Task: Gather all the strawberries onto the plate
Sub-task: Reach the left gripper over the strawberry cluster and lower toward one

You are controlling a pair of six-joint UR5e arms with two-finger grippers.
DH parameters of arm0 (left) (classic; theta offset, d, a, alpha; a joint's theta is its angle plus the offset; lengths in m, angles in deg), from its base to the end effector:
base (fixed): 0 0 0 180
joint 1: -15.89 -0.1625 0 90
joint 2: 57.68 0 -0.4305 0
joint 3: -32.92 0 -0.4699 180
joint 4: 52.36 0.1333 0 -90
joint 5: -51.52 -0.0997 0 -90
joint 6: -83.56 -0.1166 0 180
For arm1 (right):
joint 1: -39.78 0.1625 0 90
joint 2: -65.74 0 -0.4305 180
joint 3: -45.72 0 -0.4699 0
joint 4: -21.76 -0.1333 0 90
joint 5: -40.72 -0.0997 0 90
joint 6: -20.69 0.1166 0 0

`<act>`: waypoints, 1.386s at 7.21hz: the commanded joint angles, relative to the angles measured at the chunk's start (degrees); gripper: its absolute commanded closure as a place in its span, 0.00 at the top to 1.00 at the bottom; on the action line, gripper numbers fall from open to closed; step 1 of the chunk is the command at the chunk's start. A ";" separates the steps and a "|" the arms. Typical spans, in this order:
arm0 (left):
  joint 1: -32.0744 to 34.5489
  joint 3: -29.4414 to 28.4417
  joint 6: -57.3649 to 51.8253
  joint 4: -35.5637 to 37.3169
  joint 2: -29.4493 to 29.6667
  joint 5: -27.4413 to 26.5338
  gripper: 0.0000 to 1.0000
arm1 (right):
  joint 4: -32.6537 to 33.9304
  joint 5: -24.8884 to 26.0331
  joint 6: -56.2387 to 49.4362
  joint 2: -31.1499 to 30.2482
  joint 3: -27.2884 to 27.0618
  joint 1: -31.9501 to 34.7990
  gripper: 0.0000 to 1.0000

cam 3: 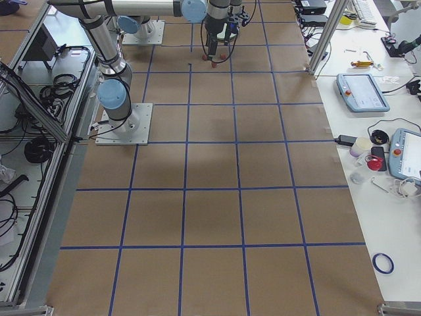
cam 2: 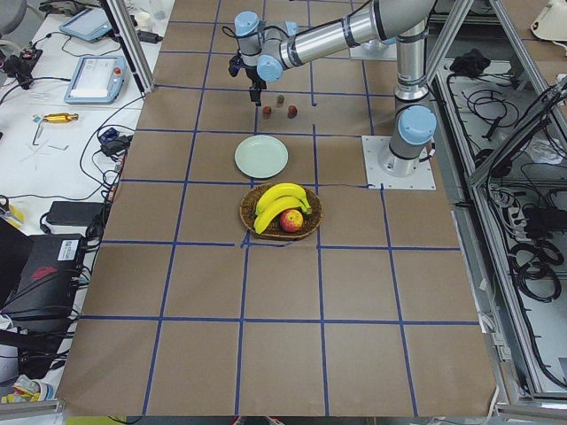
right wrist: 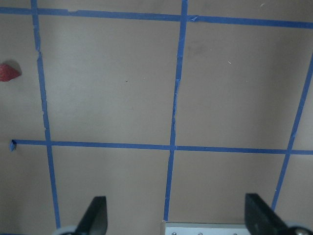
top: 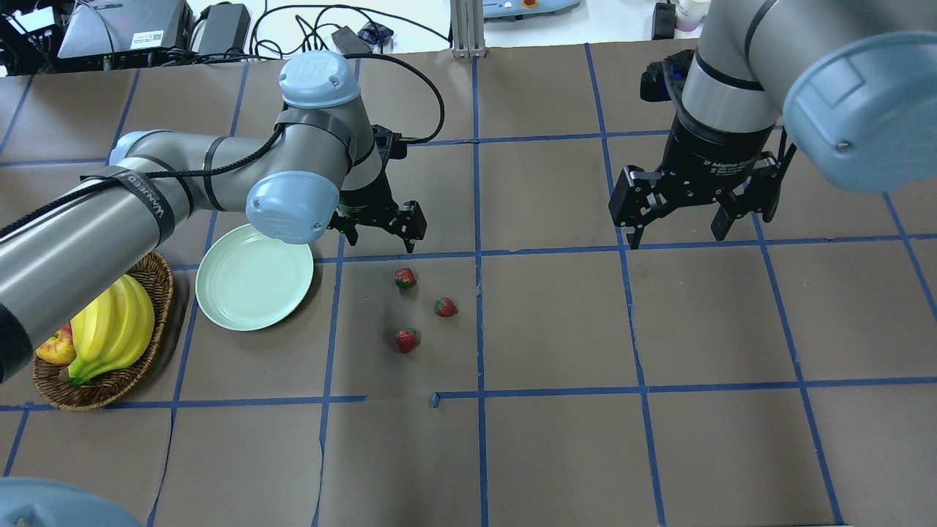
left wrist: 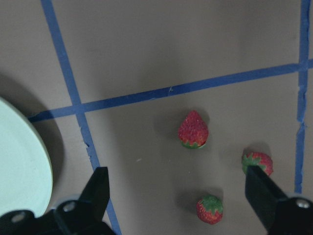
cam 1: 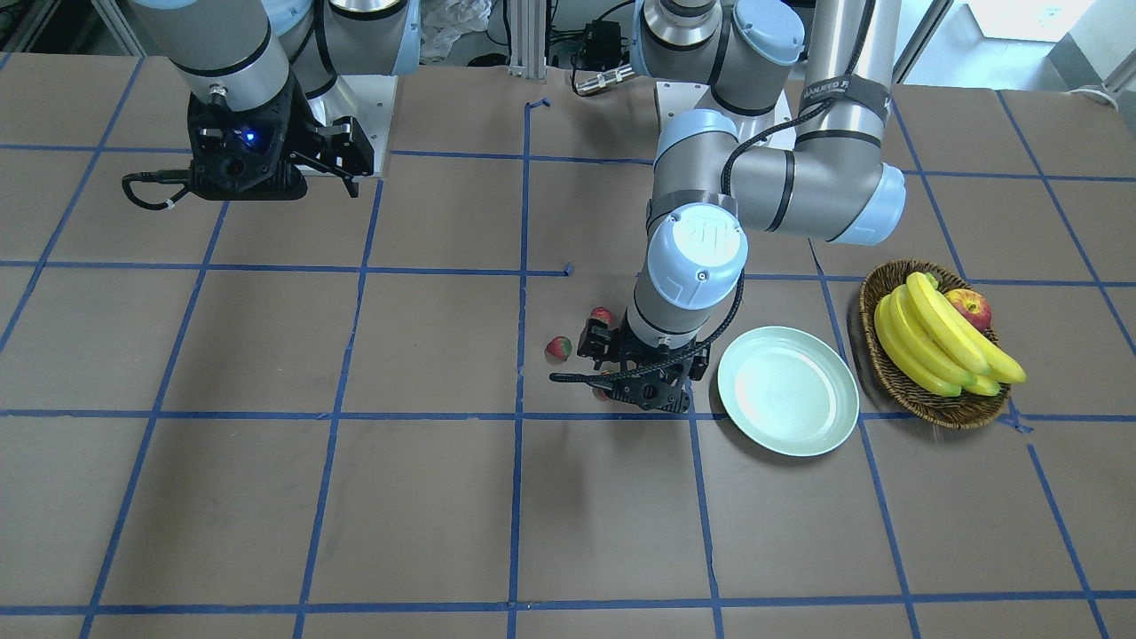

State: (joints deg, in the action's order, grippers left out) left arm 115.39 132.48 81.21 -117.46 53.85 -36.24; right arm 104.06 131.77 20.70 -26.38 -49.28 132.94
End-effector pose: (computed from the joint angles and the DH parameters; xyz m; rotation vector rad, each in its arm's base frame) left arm -0.2427 -0.6153 0.1937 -0.3172 -3.0884 -0.1713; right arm 0.1602 -0.5219 0.4362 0.0880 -3.1038 -0.2866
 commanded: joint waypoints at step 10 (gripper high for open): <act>1.58 0.28 -0.37 3.66 8.01 2.51 0.72 | 0.92 0.98 0.08 2.20 -1.15 0.09 1.00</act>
State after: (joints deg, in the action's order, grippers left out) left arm 116.79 132.68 80.78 -113.62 61.88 -33.22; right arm 104.75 132.75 20.71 -24.54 -50.40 133.03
